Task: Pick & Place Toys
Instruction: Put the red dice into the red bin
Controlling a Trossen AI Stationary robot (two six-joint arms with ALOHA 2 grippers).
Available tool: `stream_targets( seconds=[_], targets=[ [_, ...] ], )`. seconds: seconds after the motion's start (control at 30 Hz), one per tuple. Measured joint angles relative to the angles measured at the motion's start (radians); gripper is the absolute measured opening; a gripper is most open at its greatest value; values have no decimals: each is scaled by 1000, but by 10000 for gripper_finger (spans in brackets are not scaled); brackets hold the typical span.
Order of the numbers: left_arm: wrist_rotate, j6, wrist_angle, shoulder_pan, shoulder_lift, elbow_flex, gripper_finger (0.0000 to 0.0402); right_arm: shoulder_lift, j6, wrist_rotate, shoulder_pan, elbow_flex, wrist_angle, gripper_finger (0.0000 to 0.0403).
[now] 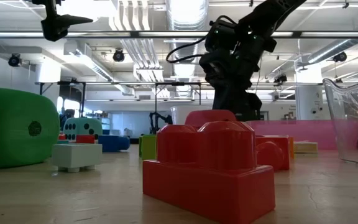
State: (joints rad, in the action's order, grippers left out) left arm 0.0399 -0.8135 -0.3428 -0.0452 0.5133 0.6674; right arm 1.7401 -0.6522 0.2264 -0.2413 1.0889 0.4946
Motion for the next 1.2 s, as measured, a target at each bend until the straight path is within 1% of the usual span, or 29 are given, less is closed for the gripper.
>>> stream_targets(
  seconds=[0.33, 0.53, 0.77, 1.2],
  targets=[
    [0, 0, 0, 0, 0, 0, 374, -2, 24, 39, 4, 49, 7, 38],
    [-6, -3, -1, 0, 0, 0, 374, -38, 29, 71, 6, 69, 30, 29],
    [-6, -2, -1, 0, 0, 0, 374, -78, 47, 68, 5, 75, 115, 18],
    [-6, 1, -10, 0, 0, 0, 373, -164, 59, 62, -12, 76, 141, 10]
  ],
)
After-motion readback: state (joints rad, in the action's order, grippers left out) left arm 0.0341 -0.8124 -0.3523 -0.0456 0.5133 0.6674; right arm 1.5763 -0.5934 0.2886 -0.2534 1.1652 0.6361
